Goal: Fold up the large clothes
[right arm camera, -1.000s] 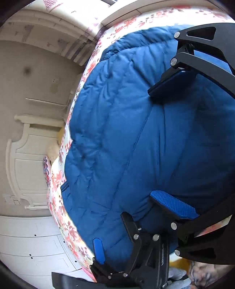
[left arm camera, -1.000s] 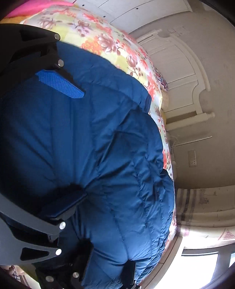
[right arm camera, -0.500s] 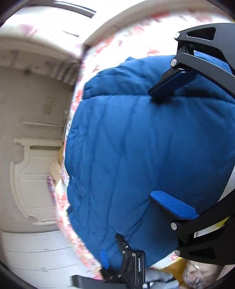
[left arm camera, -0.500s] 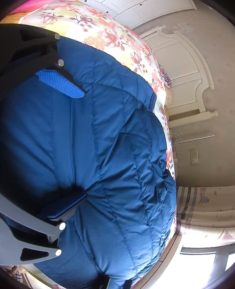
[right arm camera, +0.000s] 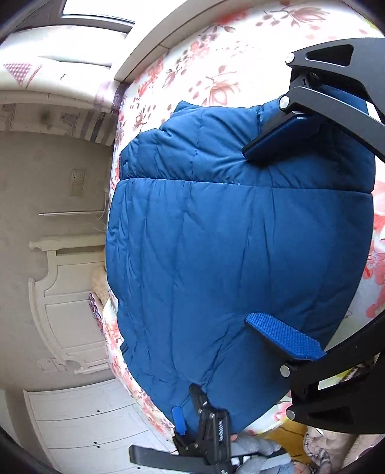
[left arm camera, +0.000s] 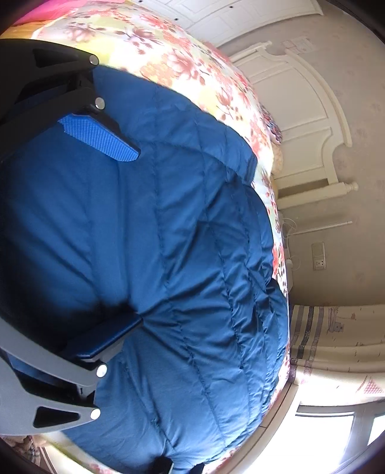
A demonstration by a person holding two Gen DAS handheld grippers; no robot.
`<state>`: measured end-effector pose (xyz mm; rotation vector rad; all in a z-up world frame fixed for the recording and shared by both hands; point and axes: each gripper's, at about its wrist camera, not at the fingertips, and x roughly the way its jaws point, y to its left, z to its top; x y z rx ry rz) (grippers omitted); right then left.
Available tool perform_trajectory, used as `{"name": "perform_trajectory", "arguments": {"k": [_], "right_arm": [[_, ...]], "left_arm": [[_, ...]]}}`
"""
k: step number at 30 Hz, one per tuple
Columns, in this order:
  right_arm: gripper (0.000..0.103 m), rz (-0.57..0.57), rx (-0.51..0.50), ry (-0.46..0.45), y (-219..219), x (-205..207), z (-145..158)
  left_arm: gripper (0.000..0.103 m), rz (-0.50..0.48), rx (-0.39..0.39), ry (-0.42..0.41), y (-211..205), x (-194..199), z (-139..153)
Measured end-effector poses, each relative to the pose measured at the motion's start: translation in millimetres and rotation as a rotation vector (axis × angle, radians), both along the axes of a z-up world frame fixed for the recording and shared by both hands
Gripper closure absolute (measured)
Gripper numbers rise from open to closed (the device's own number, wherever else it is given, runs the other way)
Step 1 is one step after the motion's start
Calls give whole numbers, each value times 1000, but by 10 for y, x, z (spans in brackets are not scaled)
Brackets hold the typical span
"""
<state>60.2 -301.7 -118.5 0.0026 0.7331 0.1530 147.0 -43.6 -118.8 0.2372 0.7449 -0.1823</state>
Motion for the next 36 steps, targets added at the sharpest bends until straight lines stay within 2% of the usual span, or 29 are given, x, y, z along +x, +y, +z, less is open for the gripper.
{"name": "perform_trajectory", "arguments": {"k": [2, 5, 7, 8, 10, 11, 15, 17, 19, 24, 27, 30, 31, 32, 34, 36], "right_arm": [[5, -1, 12, -2, -30, -7, 2], [5, -3, 30, -15, -54, -33, -33], [5, -7, 27, -16, -49, -32, -42], [4, -6, 28, -15, -46, -35, -40], [4, -5, 25, -13, -38, -43, -37], [4, -5, 23, -12, -35, -42, -36], [4, -12, 18, 1, -27, -35, -11], [5, -15, 16, 4, -19, -39, 5], [4, -17, 27, -3, -25, -36, -22], [5, -40, 38, -1, -31, -48, 17], [5, -58, 140, -27, -135, -221, 125], [5, -88, 292, -47, -331, -539, 203], [5, -96, 329, -47, -385, -657, 207], [5, -98, 354, -33, -419, -740, 188], [5, -106, 400, 18, -456, -839, 108], [7, -112, 459, 71, -476, -851, 2]], "left_arm": [[2, 29, -35, -30, 182, -131, 138], [2, 91, -44, -93, 504, -318, 242], [2, 131, -30, -56, 693, -306, 148], [2, 154, -16, -10, 805, -256, 13], [2, 132, -80, 6, 937, -255, -84], [2, 128, -86, -1, 956, -270, -96], [2, 147, -13, -5, 843, -248, -43], [3, 154, -26, -7, 827, -278, 53], [3, 107, -56, -35, 704, -306, 240], [2, -21, 42, -130, 85, -168, 510], [2, -38, 115, -123, -219, 218, 461], [2, 7, 106, -47, -246, 653, 294], [2, 12, 82, 5, -209, 790, 195], [2, 2, 22, 68, -141, 899, 100], [2, -8, -49, 92, -34, 937, 65], [2, -13, -45, 82, -43, 915, 54]]}}
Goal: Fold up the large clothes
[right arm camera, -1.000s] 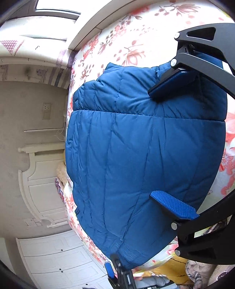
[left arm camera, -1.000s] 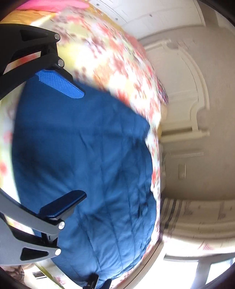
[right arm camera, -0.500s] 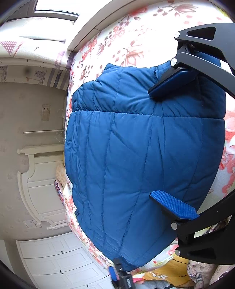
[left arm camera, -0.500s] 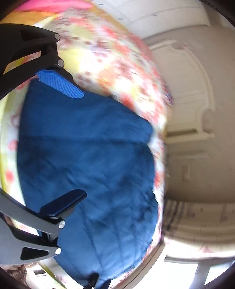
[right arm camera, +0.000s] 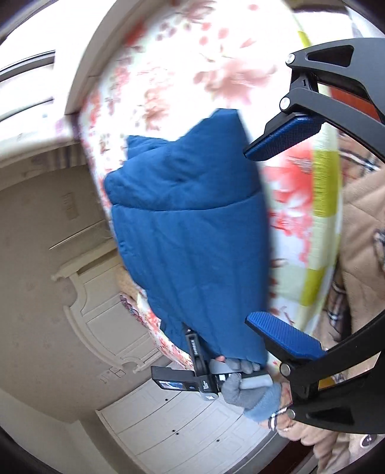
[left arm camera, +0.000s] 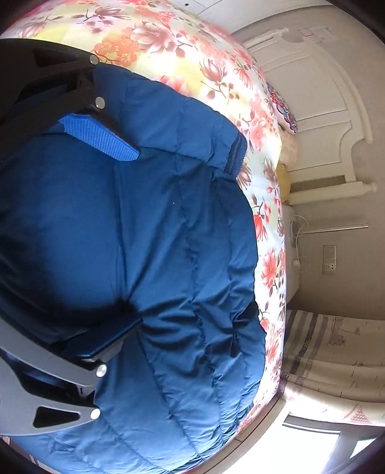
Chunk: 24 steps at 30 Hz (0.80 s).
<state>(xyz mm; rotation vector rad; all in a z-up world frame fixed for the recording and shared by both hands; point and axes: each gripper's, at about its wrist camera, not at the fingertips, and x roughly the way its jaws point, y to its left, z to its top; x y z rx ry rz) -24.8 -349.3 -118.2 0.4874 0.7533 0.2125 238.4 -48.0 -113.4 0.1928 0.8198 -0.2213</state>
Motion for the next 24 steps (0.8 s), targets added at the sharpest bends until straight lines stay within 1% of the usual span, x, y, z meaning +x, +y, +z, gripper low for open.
{"name": "perform_trajectory", "arguments": {"k": [1, 4, 7, 9, 12, 13, 14, 15, 16, 17, 18, 19, 21, 23, 24], "right_arm": [[9, 0, 22, 16, -3, 15, -46], [14, -48, 68, 44, -57, 161, -170], [13, -111, 171, 67, -146, 481, -243], [13, -141, 213, 67, -178, 682, -261], [13, -247, 243, 57, -175, 1008, -255], [16, -256, 265, 38, -171, 1069, -253], [23, -275, 300, 2, -185, 1112, -269], [41, -275, 315, -25, -210, 1109, -279], [51, -259, 341, -76, -250, 1063, -277], [56, -250, 358, -112, -284, 999, -273], [64, -240, 370, -142, -311, 927, -266], [68, -232, 386, -172, -343, 837, -252], [72, -225, 412, -221, -399, 650, -216], [72, -232, 391, -255, -444, 479, -156], [72, -239, 378, -265, -473, 418, -131]], "left_arm": [[2, 0, 7, -9, -4, -16, -9], [2, 1, 13, -18, -30, -27, -18], [2, -2, 8, -13, -44, -30, -20], [2, -5, 3, -6, -14, -15, -25], [2, -7, -8, 0, 23, -6, -23], [2, -4, -8, 0, 26, -5, -23], [2, 6, -6, -2, 28, -1, -23], [2, 19, -4, -3, 31, 2, -23], [2, 32, -5, -4, 37, 12, -21], [2, 37, -4, -3, 32, 15, -18], [2, 37, 3, -8, 18, 7, -14], [2, 38, 16, -20, -10, -16, -9], [2, 33, 59, -50, -95, -74, 6], [2, 5, 101, -73, -222, -136, 40], [3, -15, 105, -72, -321, -149, 98]]}}
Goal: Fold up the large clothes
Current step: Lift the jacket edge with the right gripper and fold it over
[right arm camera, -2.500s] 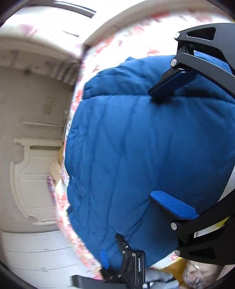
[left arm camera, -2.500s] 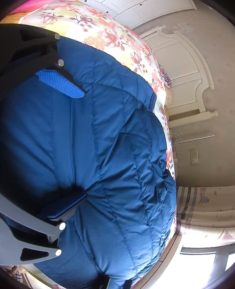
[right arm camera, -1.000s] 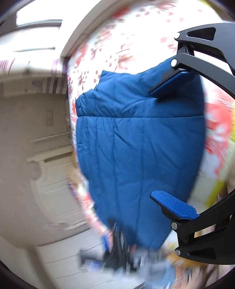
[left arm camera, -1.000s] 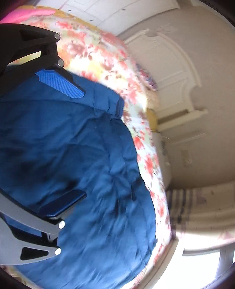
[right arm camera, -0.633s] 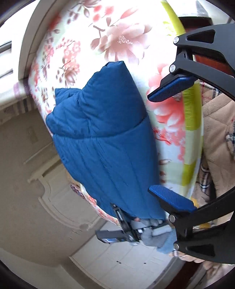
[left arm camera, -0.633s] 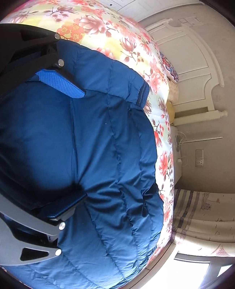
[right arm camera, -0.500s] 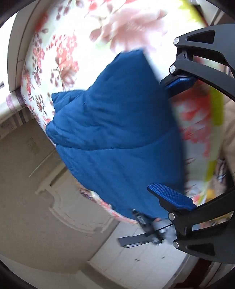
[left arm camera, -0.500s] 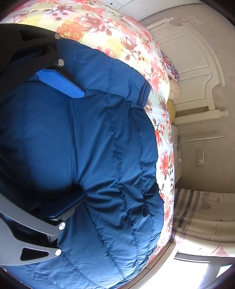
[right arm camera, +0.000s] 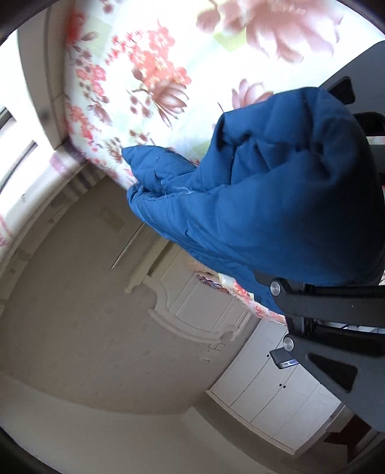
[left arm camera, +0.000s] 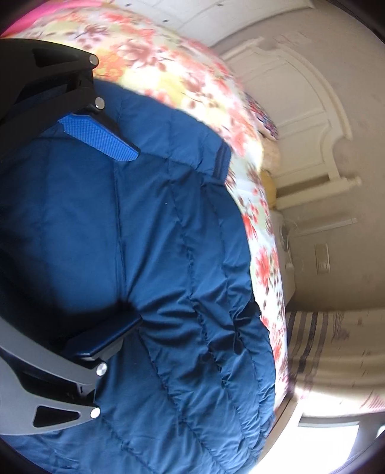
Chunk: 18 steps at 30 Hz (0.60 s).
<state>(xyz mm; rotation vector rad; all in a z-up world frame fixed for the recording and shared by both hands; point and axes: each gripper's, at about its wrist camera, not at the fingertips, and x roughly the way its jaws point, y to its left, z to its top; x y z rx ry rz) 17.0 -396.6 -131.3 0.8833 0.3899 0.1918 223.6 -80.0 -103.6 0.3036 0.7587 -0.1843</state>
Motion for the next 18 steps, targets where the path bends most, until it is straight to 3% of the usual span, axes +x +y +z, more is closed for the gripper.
{"name": "perform_trajectory", "arguments": {"k": [5, 7, 9, 11, 14, 15, 18], "right_arm": [[72, -31, -70, -12, -172, -278, 112], [72, -30, -101, -24, -148, -358, 190], [72, -26, -124, -35, -88, -381, 287], [72, -19, -146, -41, -53, -393, 366], [72, -10, -180, -48, -11, -371, 434], [72, -9, -192, -46, 1, -356, 444], [72, -13, -204, -47, 35, -363, 464]], "left_arm": [[3, -30, -72, 3, -428, 216, 421], [2, -39, -18, 45, -769, 476, 456], [2, -15, 79, 82, -1054, 709, 301], [5, 1, 154, 180, -1221, 870, 37], [13, -15, 61, 177, -1093, 764, 60], [16, -31, -9, 180, -975, 655, 146], [15, -85, -146, 94, -590, 89, 445]]}}
